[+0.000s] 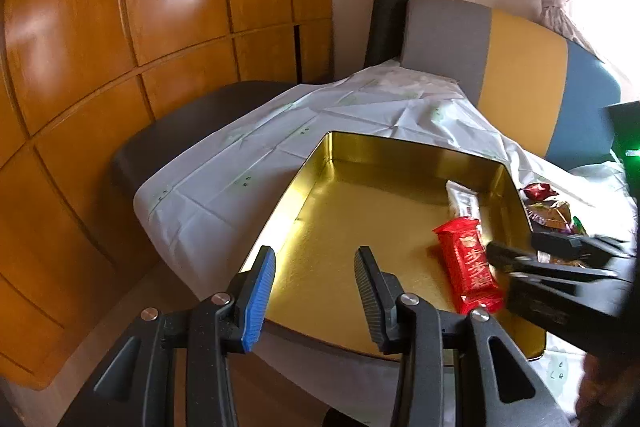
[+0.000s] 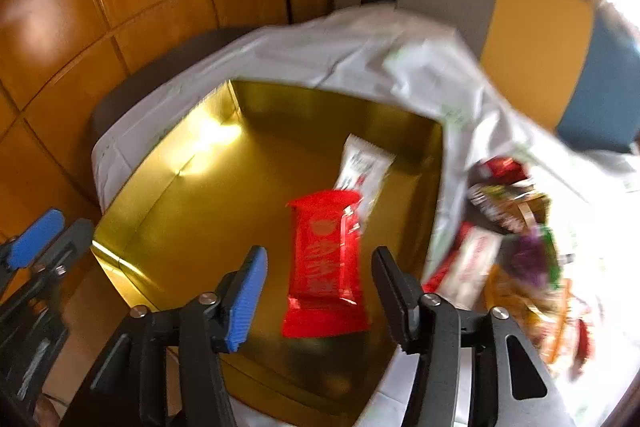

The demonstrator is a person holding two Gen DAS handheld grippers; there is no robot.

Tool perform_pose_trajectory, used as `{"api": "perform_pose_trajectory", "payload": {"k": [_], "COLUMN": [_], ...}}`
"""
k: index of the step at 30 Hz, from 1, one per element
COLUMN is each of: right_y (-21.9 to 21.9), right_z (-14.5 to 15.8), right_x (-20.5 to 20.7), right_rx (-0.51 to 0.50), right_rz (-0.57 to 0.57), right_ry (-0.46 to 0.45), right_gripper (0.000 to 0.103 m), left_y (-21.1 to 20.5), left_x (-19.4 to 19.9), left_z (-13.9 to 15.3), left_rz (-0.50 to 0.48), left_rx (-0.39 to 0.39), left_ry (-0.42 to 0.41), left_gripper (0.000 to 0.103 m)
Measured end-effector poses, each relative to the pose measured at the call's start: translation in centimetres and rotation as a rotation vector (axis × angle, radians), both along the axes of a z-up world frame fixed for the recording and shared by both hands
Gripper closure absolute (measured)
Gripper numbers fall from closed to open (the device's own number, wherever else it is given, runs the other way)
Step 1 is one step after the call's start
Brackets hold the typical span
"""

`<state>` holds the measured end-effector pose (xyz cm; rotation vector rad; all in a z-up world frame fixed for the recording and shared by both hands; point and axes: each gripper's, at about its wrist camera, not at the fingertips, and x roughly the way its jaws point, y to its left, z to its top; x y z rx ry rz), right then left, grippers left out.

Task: Organize snacks
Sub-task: 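Carry the red cake packet into the gold tin and release with the right tool, then reach to the snack pile and grasp the cracker pack with the left tool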

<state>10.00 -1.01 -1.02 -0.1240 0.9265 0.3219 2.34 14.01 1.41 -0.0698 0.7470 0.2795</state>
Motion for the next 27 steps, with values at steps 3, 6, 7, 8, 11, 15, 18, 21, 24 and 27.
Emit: {"api": "perform_pose_trajectory", "payload": {"k": [3, 6, 7, 8, 11, 15, 18, 21, 24, 27], "right_y": [-0.5, -1.3, -1.3, -1.6, -2.5, -3.7, -4.4, -5.2, -5.8, -6.3], "right_z": [1.9, 3.8, 4.1, 4.5, 5.6, 6.7, 7.2, 7.5, 7.7, 7.7], "right_x": [-1.7, -3.4, -3.6, -4.1, -5.1, -6.0, -6.6, -7.0, -7.3, -7.3], "right_rx": [0.007, 0.012, 0.013, 0.014, 0.002, -0.01, -0.021, -0.018, -0.013, -0.006], "right_rz": [-0.025, -0.048, -0.052, -0.06, -0.091, -0.123, -0.144, -0.16, -0.173, -0.178], "right_ry": [-0.083, -0.162, -0.177, -0.199, -0.251, -0.288, -0.31, -0.325, -0.334, -0.334], "right_gripper": [0.041, 0.039, 0.038, 0.037, 0.035, 0.034, 0.034, 0.034, 0.034, 0.034], "left_y": [0.1, 0.0, -0.1, -0.3, -0.9, -2.1, -3.1, -4.1, -4.9, -5.7], "left_x": [-0.1, -0.2, -0.2, -0.2, -0.3, -0.4, -0.5, -0.6, -0.7, -0.7], "left_z": [0.0, 0.2, 0.2, 0.3, 0.4, 0.7, 1.0, 1.3, 1.6, 1.7], "left_rz": [0.008, 0.008, 0.006, 0.004, -0.008, -0.033, -0.053, -0.072, -0.087, -0.102], "left_rx": [-0.002, 0.003, 0.005, 0.007, 0.011, 0.024, 0.036, 0.049, 0.061, 0.07], "left_ry": [0.002, 0.0, 0.0, 0.001, 0.003, 0.002, -0.001, -0.005, -0.007, -0.007], "left_gripper": [0.061, 0.061, 0.061, 0.061, 0.061, 0.061, 0.061, 0.061, 0.061, 0.061]}}
